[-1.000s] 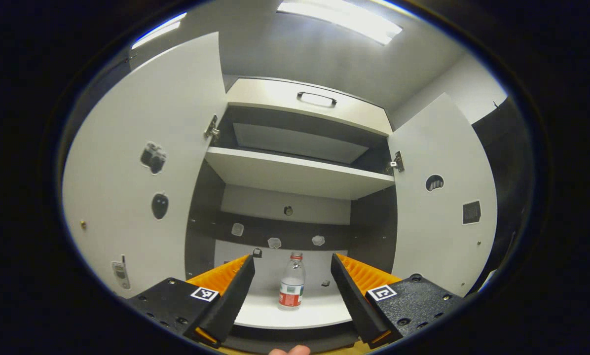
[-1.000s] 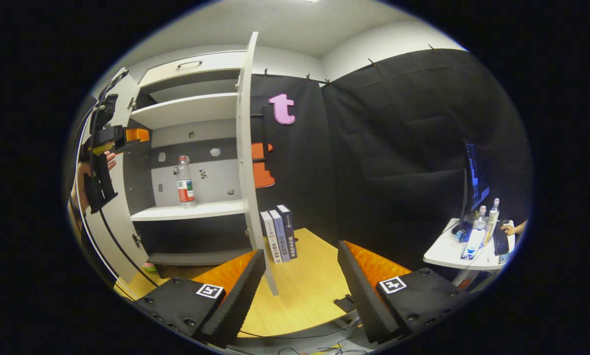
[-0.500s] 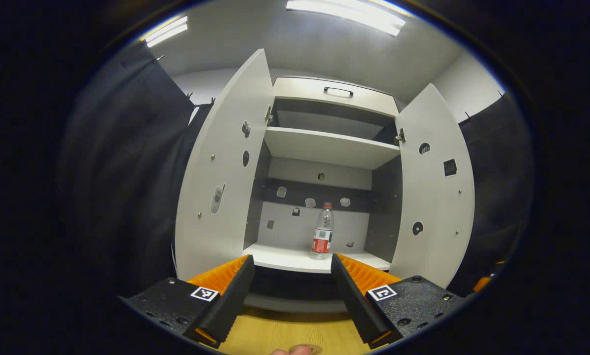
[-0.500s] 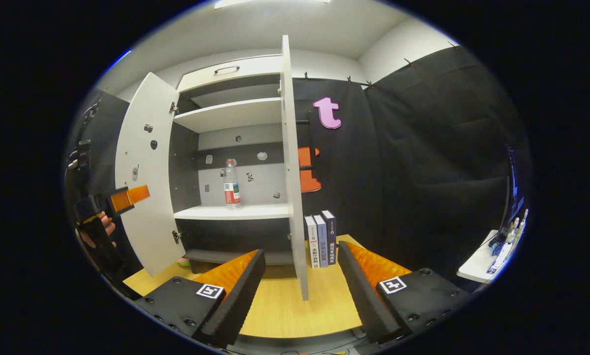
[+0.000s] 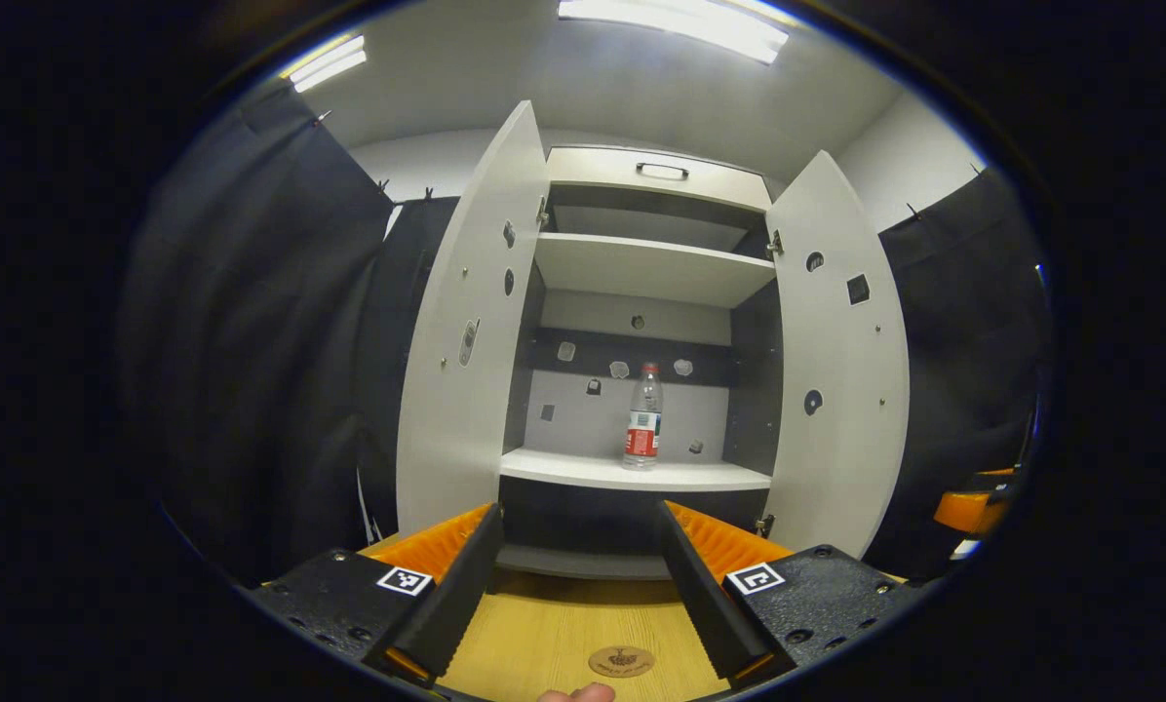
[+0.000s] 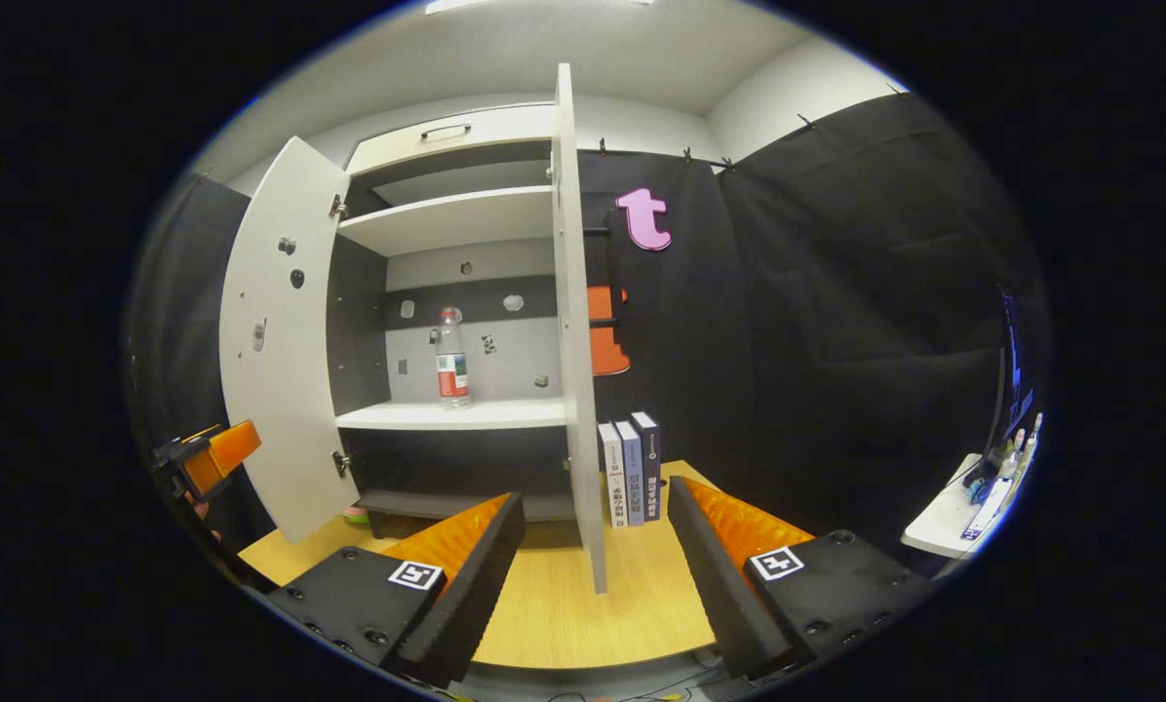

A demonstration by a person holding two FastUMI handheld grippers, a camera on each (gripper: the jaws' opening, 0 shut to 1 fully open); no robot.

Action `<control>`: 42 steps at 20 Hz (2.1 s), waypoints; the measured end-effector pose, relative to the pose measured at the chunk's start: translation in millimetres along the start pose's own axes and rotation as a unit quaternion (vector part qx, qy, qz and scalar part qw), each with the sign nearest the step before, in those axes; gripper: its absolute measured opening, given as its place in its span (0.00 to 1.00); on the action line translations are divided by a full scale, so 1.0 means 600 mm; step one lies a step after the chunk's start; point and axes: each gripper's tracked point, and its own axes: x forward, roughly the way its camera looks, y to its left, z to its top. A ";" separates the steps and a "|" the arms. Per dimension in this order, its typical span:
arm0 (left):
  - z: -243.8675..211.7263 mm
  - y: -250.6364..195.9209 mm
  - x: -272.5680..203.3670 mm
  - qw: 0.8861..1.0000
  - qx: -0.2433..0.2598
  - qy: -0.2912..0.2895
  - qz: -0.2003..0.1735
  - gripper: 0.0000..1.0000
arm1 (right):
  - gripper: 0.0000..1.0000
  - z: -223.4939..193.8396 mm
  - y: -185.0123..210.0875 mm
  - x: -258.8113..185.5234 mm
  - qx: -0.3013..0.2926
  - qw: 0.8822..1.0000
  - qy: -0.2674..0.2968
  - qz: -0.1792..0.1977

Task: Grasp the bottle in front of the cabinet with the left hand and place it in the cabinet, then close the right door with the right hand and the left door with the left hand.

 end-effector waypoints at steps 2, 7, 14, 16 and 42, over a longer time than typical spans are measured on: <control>-0.002 0.008 0.005 1.000 0.003 0.002 -0.005 0.95 | 0.98 0.047 -0.032 0.027 0.013 1.000 -0.016 -0.012; -0.033 0.025 -0.015 1.000 -0.001 0.019 -0.003 0.95 | 0.98 0.135 -0.106 0.117 0.070 0.997 -0.031 -0.022; -0.026 0.093 -0.019 0.999 0.009 0.015 0.041 0.95 | 0.98 0.205 -0.136 0.247 0.048 0.997 -0.047 -0.023; -0.030 0.104 -0.021 0.999 0.003 0.016 0.047 0.95 | 0.98 0.205 -0.133 0.258 0.052 0.997 -0.048 -0.024; 0.013 0.135 0.002 0.999 -0.012 -0.015 0.045 0.95 | 0.97 0.180 0.082 0.253 0.032 0.995 -0.049 0.084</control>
